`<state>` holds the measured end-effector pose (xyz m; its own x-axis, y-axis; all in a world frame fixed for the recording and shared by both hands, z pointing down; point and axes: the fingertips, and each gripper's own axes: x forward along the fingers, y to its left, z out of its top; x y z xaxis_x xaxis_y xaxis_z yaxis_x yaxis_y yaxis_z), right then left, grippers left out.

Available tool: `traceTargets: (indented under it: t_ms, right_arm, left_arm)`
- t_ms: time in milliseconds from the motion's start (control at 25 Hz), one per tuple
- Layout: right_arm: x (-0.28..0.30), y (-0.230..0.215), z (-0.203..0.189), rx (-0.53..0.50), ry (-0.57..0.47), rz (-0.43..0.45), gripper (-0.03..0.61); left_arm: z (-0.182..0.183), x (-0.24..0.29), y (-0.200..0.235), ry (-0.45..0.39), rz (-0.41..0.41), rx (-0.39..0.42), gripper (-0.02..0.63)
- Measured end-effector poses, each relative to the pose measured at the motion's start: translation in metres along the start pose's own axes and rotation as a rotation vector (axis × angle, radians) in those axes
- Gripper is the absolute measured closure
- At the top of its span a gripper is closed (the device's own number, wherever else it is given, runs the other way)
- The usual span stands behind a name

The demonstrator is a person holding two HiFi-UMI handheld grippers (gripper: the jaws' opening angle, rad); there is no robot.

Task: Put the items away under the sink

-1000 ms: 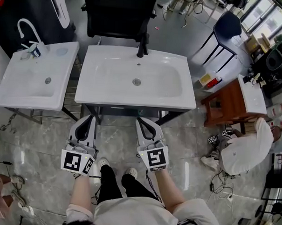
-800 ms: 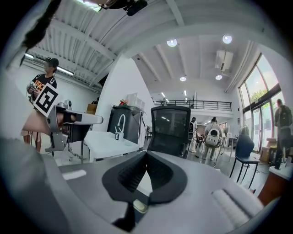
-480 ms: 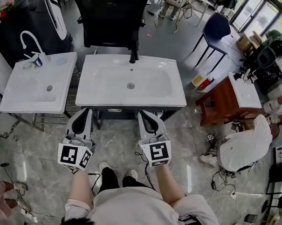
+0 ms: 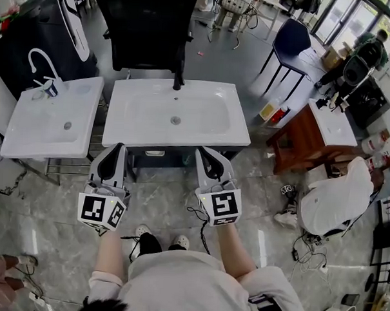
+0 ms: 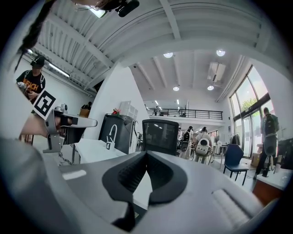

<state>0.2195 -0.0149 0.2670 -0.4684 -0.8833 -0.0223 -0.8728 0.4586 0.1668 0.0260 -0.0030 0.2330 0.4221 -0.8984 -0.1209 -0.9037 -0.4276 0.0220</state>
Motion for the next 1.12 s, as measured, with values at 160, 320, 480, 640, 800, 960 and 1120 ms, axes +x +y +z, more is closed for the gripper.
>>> traceTargets:
  t_ms: [160, 320, 480, 640, 800, 960, 1120]
  right_arm:
    - [-0.006, -0.005, 0.005, -0.004, -0.008, -0.007, 0.566]
    - [-0.012, -0.01, 0.007, -0.005, -0.013, -0.017, 0.566]
    - [-0.019, -0.013, 0.01, -0.008, -0.019, -0.019, 0.566]
    - [-0.024, -0.015, 0.013, -0.008, -0.03, -0.02, 0.566]
    - [-0.028, -0.018, 0.016, -0.004, -0.034, -0.017, 0.566]
    - [-0.03, -0.02, 0.015, -0.002, -0.033, -0.016, 0.566]
    - [-0.034, -0.018, 0.013, -0.001, -0.033, -0.012, 0.566]
  left_arm:
    - [0.004, 0.0, -0.007, -0.01, -0.007, 0.0, 0.606]
    - [0.009, 0.001, -0.015, -0.018, -0.01, 0.002, 0.606]
    - [0.013, -0.002, -0.024, -0.029, -0.015, 0.0, 0.606]
    - [0.015, -0.003, -0.033, -0.034, -0.026, 0.0, 0.606]
    - [0.018, -0.003, -0.038, -0.039, -0.023, -0.002, 0.606]
    - [0.019, -0.004, -0.04, -0.042, -0.015, -0.002, 0.606]
    - [0.016, -0.008, -0.043, -0.046, -0.01, -0.004, 0.606]
